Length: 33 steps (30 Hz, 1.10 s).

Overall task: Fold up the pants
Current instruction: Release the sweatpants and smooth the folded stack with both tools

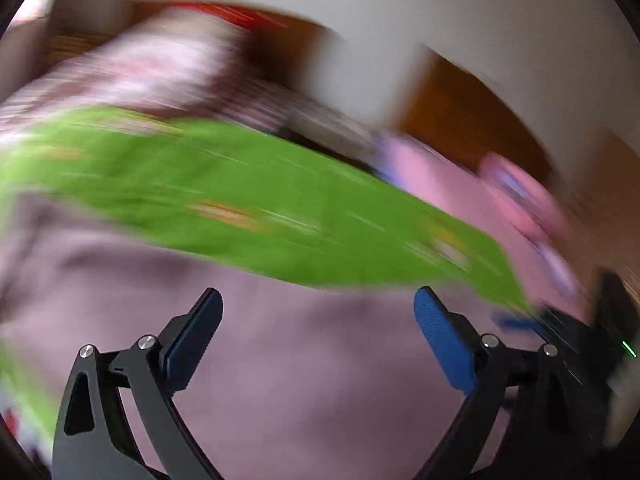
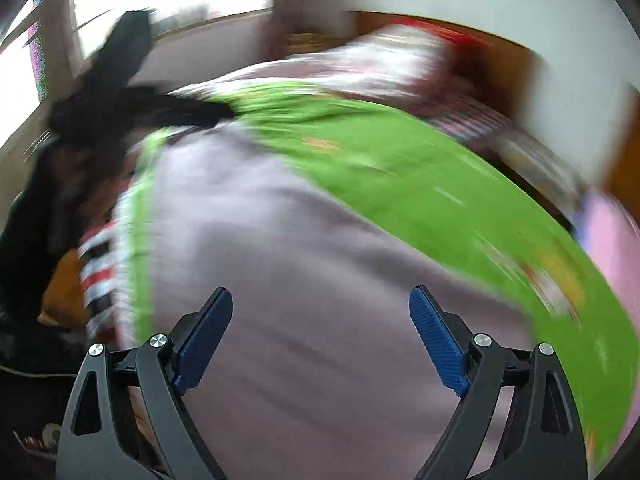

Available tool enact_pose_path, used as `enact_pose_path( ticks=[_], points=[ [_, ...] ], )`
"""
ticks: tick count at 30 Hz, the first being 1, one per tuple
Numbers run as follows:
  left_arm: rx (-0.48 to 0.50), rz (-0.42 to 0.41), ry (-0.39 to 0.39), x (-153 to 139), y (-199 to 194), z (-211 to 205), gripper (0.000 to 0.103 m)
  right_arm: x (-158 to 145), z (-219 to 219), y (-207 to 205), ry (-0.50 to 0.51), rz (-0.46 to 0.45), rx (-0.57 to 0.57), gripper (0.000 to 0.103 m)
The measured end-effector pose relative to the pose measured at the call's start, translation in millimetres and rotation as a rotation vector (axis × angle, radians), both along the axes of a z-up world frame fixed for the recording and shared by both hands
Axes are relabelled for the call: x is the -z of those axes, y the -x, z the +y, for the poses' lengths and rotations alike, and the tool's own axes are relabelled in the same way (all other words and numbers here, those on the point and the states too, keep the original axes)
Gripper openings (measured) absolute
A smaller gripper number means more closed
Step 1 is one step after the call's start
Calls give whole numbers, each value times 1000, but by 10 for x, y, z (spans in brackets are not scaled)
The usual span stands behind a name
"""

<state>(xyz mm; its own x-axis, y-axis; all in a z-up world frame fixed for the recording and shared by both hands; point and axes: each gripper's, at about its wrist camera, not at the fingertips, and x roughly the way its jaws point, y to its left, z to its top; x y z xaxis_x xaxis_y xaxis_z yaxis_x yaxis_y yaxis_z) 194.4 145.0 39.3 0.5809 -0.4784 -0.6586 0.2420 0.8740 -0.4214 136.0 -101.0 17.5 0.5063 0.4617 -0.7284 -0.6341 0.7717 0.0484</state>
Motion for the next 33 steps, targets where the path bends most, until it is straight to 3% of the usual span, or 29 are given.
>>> enact_pose_path(
  ticks=[2,5,11,13,15,17,19,20,23,28,30,33],
  points=[
    [183,89,-16,126,-202,-627,96,82,-512,5,-13,21,167,87],
    [369,109,-63,211,-393,-1392,96,200,-1244,71,14,48,402,87],
    [595,95,-116,396,-525,-2416,96,334,-2298,440,-6,51,670,87],
    [610,78,-151,542,-593,-2599,96,385,-2556,544,-71,64,712,87],
    [610,98,-146,719,-722,-2654,96,447,-2641,623,-74,73,698,87],
    [629,70,-72,750,-784,-2624,101,590,-2728,670,-56,112,682,88],
    [647,36,-65,746,-808,-2618,101,810,-2855,707,-63,177,681,88],
    [651,13,-69,749,-797,-2642,101,826,-2923,805,-112,140,650,87],
    [601,-14,-115,750,-811,-2670,101,830,-3035,914,-191,140,638,87],
    [576,-1,-49,763,-892,-2628,101,561,-2899,1061,-104,78,722,86],
    [575,-12,-73,758,-878,-2663,101,462,-2795,1221,-117,43,704,86],
    [575,-33,-134,752,-819,-2726,101,602,-2554,1354,-16,85,659,87]
  ],
)
